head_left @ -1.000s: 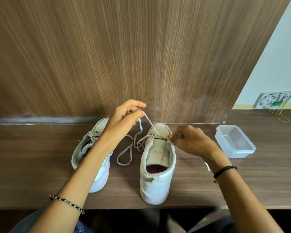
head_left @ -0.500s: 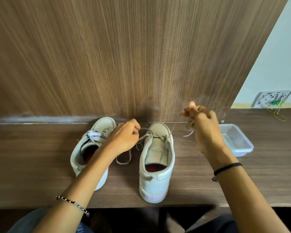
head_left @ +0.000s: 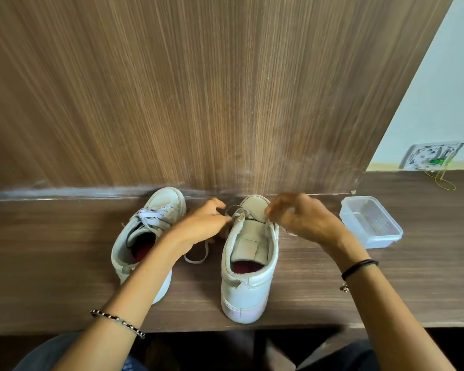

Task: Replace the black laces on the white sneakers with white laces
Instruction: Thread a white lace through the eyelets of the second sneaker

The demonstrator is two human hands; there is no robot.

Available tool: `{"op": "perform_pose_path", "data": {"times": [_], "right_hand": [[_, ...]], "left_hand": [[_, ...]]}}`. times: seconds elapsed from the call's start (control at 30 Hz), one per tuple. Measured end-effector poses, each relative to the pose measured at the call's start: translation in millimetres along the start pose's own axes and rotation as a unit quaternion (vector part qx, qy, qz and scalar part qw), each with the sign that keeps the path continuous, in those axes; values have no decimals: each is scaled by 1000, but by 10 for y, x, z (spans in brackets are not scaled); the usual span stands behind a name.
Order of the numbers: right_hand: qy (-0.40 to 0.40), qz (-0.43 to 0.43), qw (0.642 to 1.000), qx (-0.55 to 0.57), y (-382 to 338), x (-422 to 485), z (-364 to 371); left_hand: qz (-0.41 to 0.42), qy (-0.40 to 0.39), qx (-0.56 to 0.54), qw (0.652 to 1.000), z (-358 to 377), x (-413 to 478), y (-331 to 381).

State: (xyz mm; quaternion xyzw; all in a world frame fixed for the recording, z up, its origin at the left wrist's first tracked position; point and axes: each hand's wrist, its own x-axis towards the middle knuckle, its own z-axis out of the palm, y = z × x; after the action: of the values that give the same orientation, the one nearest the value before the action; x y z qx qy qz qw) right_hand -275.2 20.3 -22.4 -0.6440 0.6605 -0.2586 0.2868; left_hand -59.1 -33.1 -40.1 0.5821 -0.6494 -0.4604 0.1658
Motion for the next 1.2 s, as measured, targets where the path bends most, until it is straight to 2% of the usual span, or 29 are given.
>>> {"op": "perform_pose_path", "data": {"times": [0.07, 0.17, 0.47, 0.57, 0.63, 0.7, 0.83, 0.93, 1.1, 1.17, 1.2], "right_hand": [[-32, 26, 997, -60, -9, 8, 16], [-40, 47, 997, -52, 21, 3, -20], [-18, -3, 1000, -11, -85, 3, 165], [-39, -20, 996, 82, -195, -35, 211], [-63, 2, 977, 202, -245, -43, 170], [-54, 34, 957, 282, -270, -21, 109], [87, 89, 881, 456, -299, 24, -9], [213, 79, 854, 469, -281, 15, -85], [389, 53, 765, 511, -233, 3, -74], [443, 29, 743, 500, -211, -1, -87], [459, 17, 744, 485, -214, -9, -97]], "left_hand": [[8, 23, -11, 1000, -14, 8, 7], [42, 78, -34, 995, -81, 27, -40], [70, 141, -32, 987, -279, 32, -165], [70, 185, -47, 979, -315, 33, -165], [67, 207, -47, 975, -317, 37, -149], [66, 234, -50, 969, -309, 32, -124], [74, 278, -126, 949, -366, 3, -92], [68, 286, -142, 945, -410, -38, -71], [42, 170, -23, 984, -391, -68, -94], [30, 123, 39, 991, -380, -82, -105], [27, 111, 68, 991, -366, -98, -98]]}}
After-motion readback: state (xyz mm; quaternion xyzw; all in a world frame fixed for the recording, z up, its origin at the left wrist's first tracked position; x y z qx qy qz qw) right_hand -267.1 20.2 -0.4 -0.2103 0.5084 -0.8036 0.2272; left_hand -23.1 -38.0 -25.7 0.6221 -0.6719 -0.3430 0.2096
